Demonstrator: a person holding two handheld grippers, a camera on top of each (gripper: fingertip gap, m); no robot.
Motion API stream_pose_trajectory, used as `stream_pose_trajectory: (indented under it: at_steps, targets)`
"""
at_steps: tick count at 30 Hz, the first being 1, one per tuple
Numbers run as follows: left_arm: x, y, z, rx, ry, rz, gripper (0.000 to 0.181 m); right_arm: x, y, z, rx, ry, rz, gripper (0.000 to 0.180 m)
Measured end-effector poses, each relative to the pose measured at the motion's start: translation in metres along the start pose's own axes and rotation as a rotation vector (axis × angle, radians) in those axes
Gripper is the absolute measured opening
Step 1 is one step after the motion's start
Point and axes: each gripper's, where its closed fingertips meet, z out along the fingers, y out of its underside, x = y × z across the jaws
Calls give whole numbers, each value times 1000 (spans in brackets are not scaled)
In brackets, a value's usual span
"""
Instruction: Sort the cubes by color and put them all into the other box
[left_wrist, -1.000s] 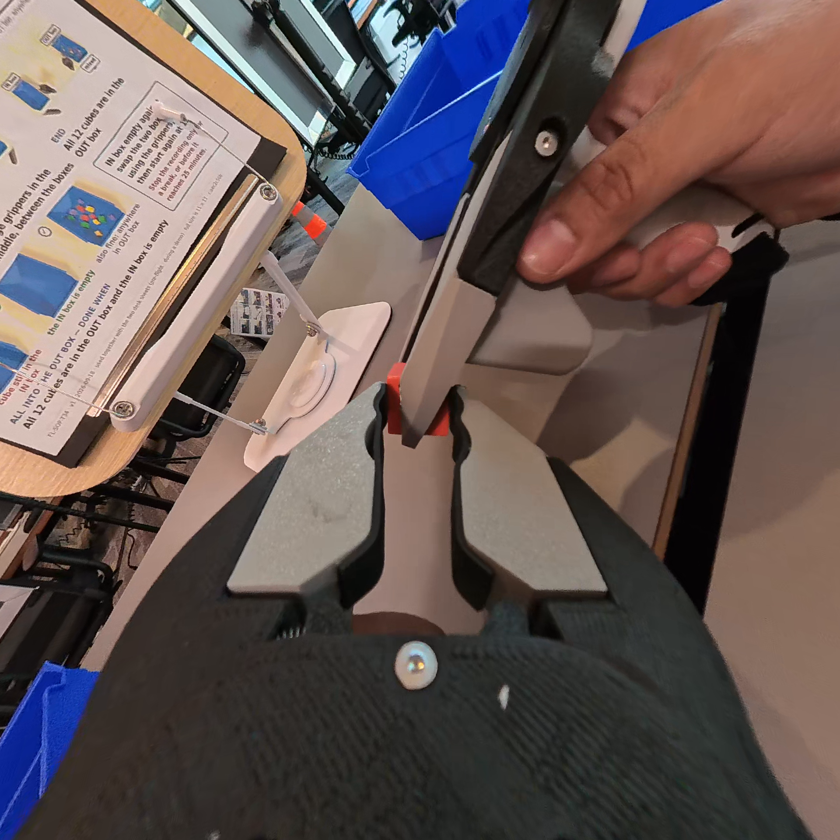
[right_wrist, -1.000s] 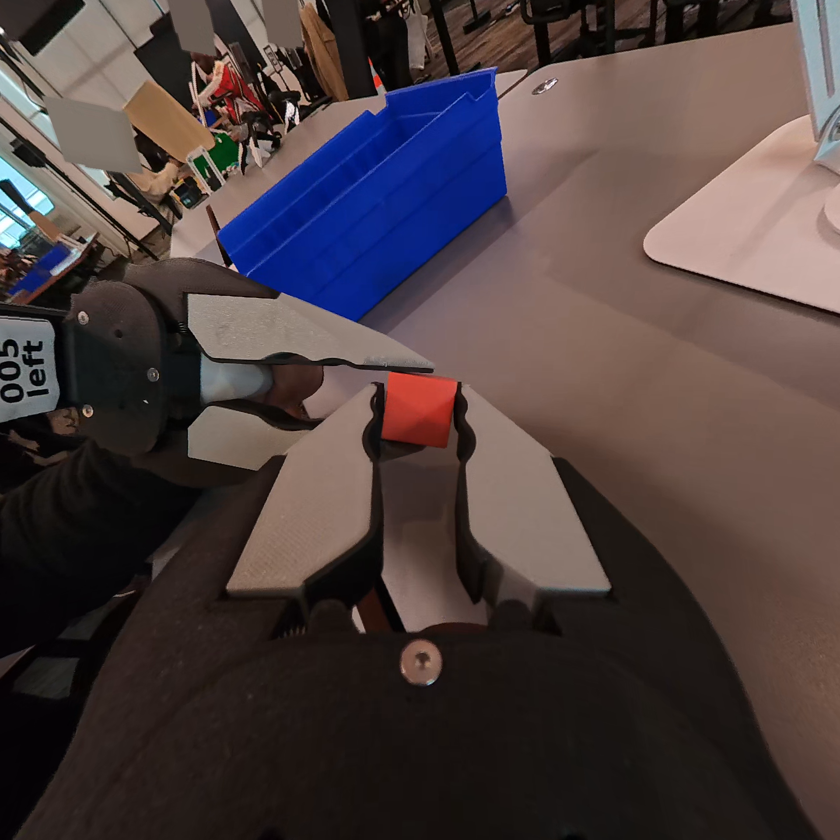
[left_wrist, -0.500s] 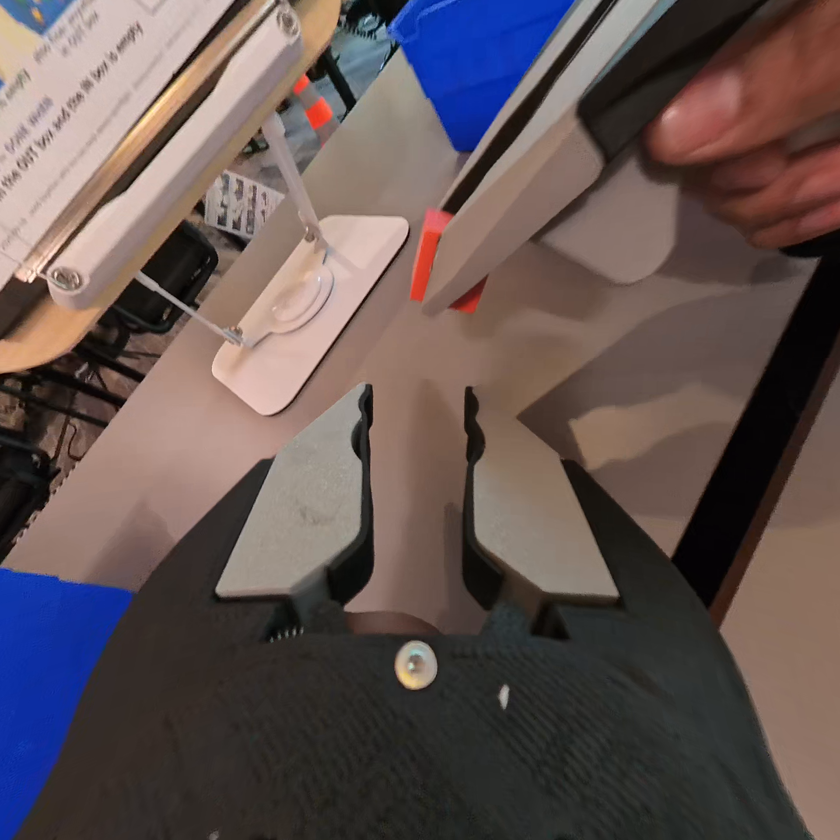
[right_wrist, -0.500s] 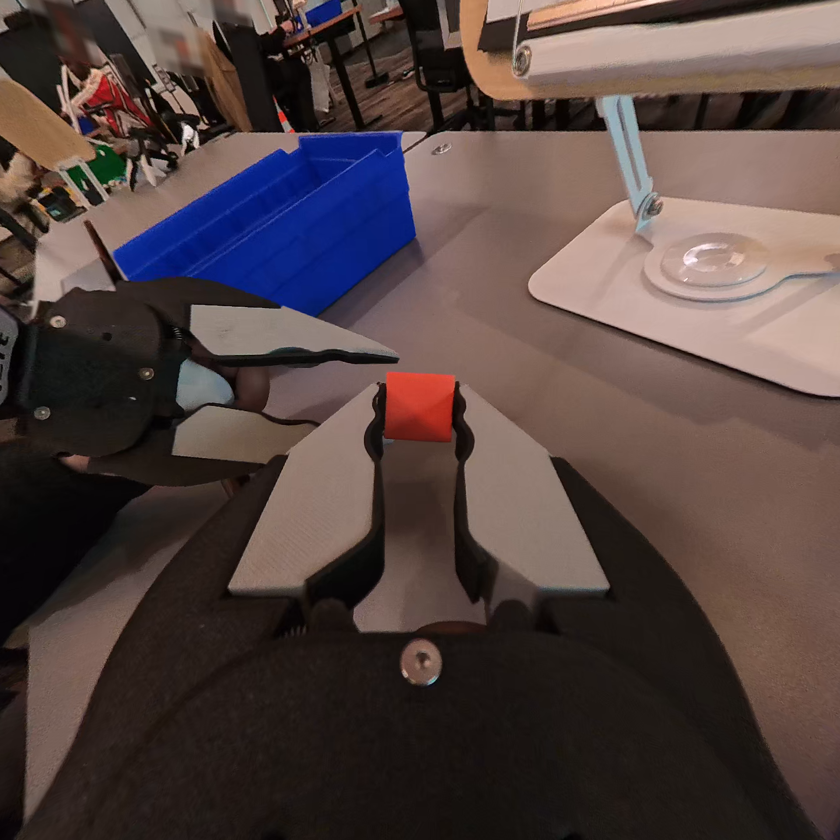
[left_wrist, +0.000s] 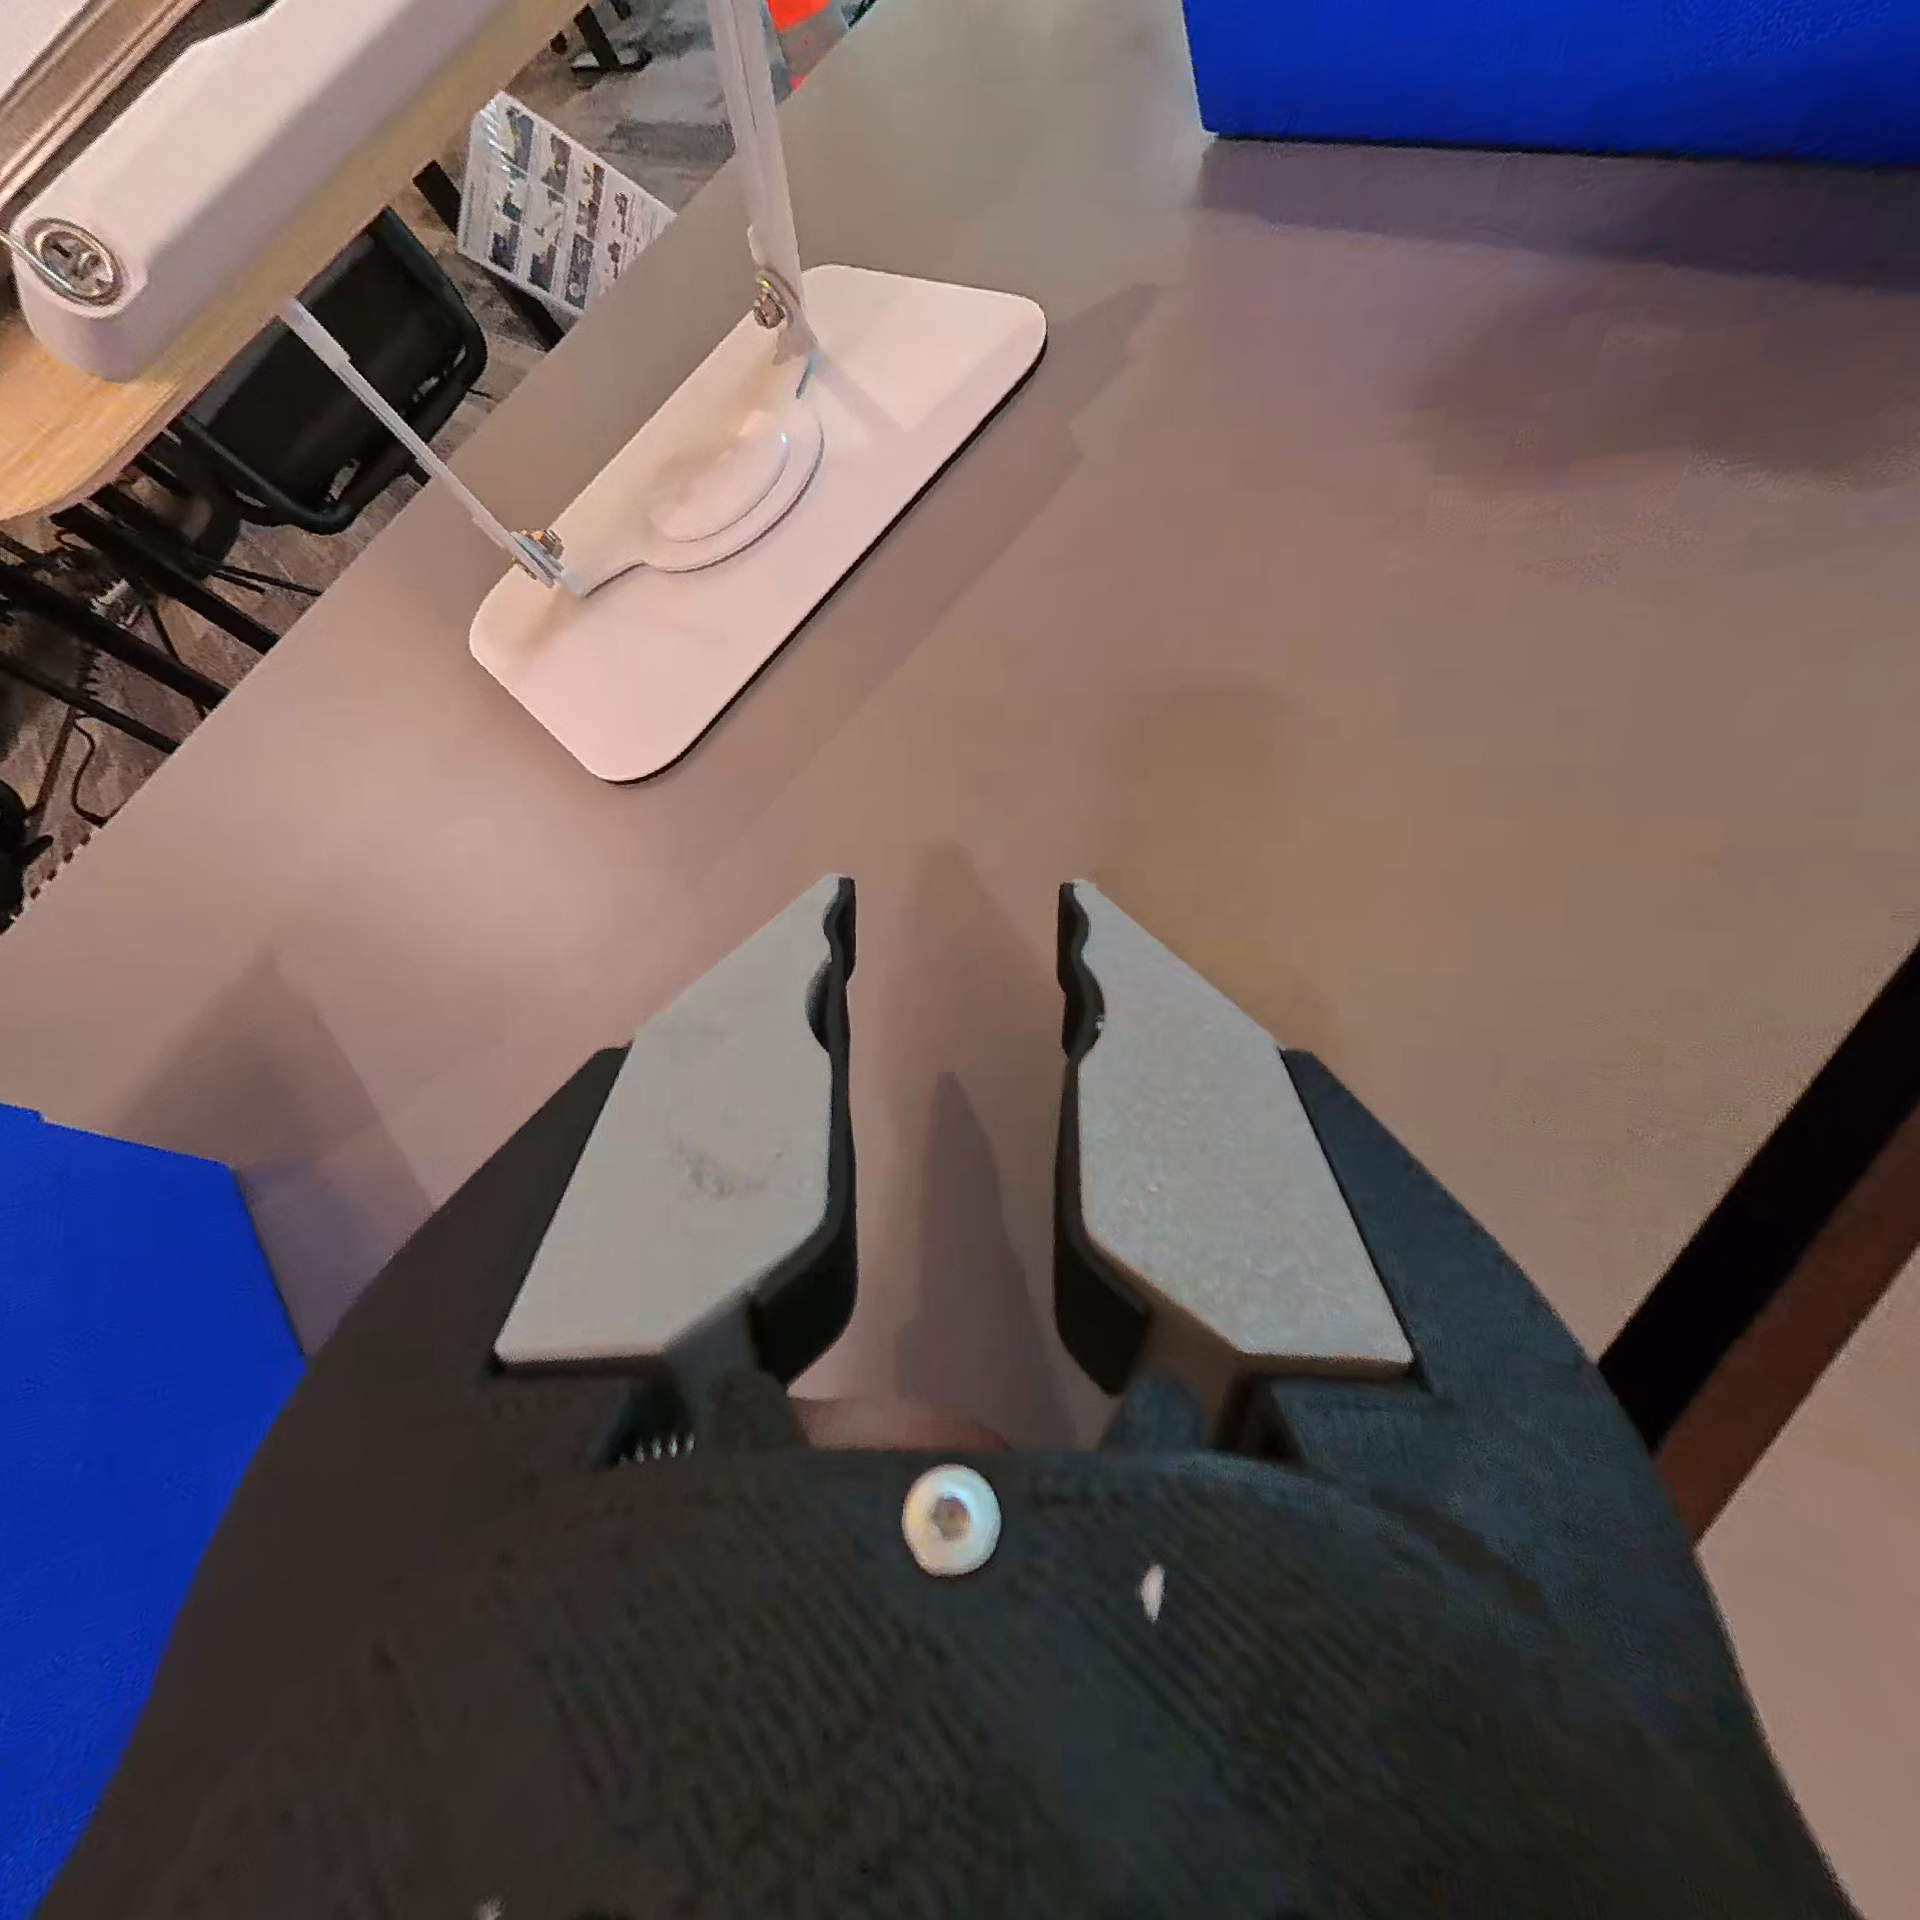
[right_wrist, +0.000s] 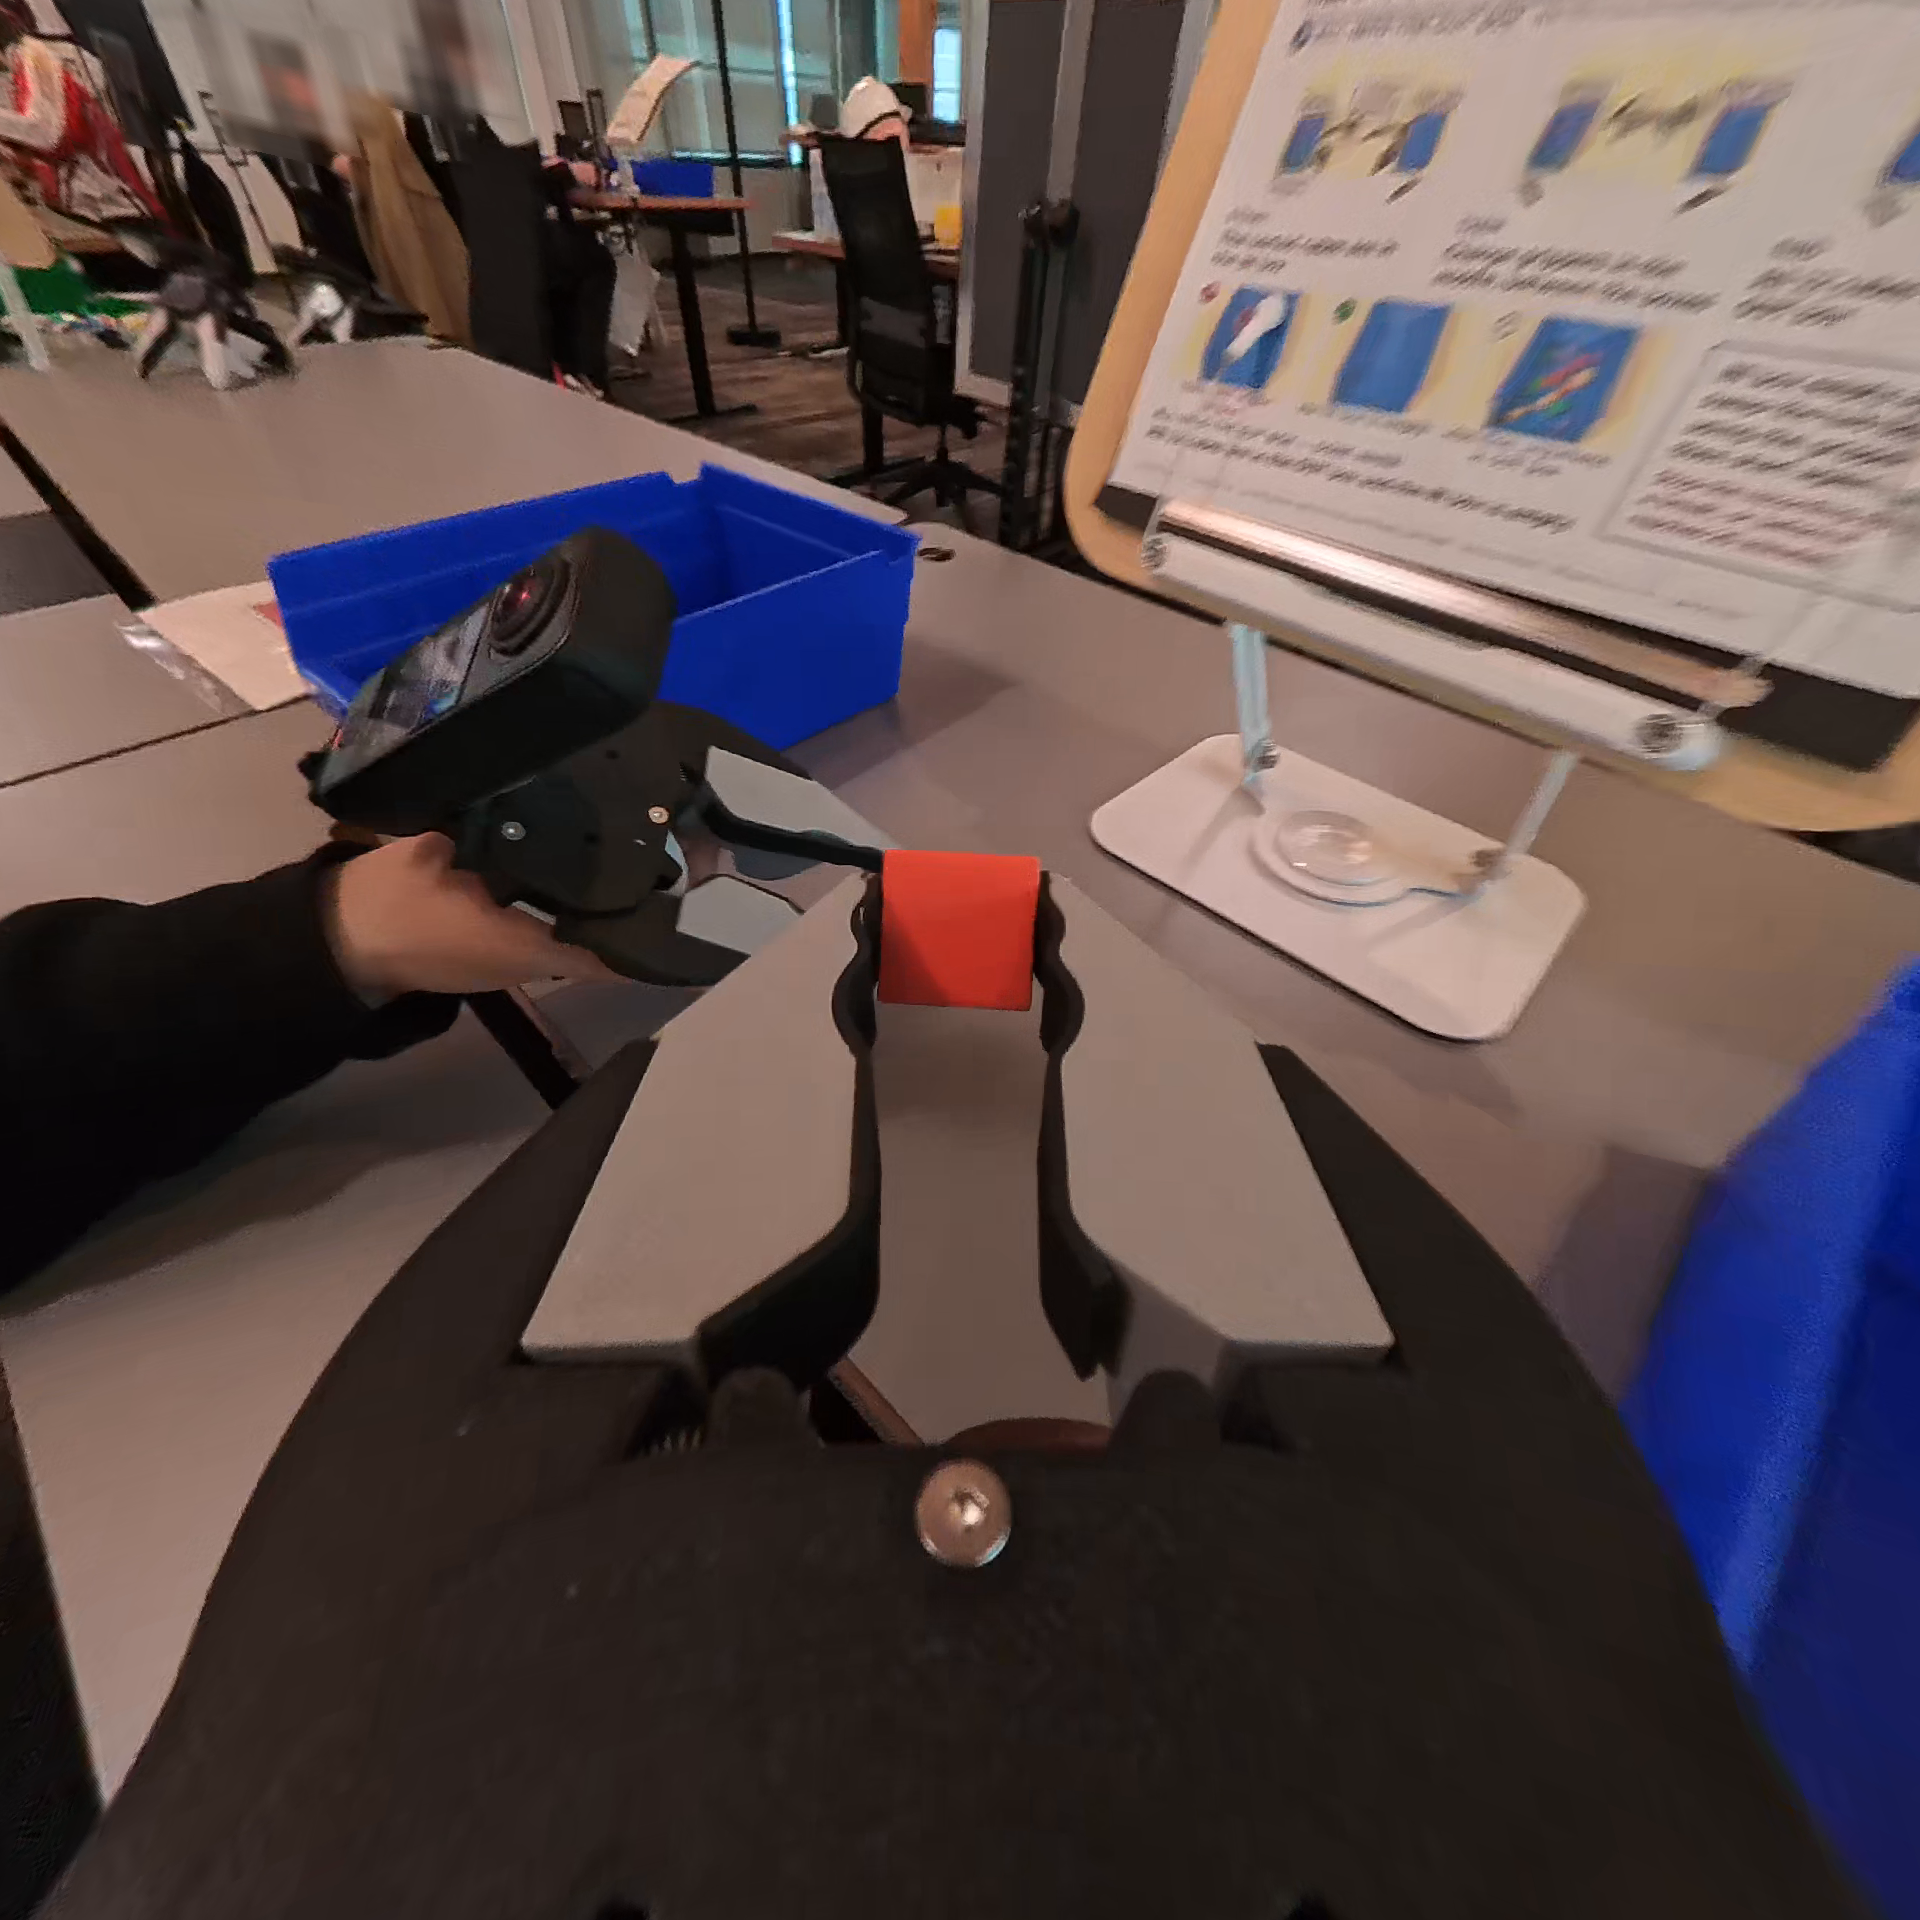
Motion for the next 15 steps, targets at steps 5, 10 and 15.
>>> stream_pose_trajectory:
  at_steps: [5,10,15]
  targets:
    - [4,-6,-2,16,4,13,36,83,-20,-91,-15,208,26,25]
    - [8,-9,-3,21,6,31,36,172,44,-141,-335,388,106,26]
    - [8,-6,-2,13,5,28,35,214,125,-162,-685,452,144,26]
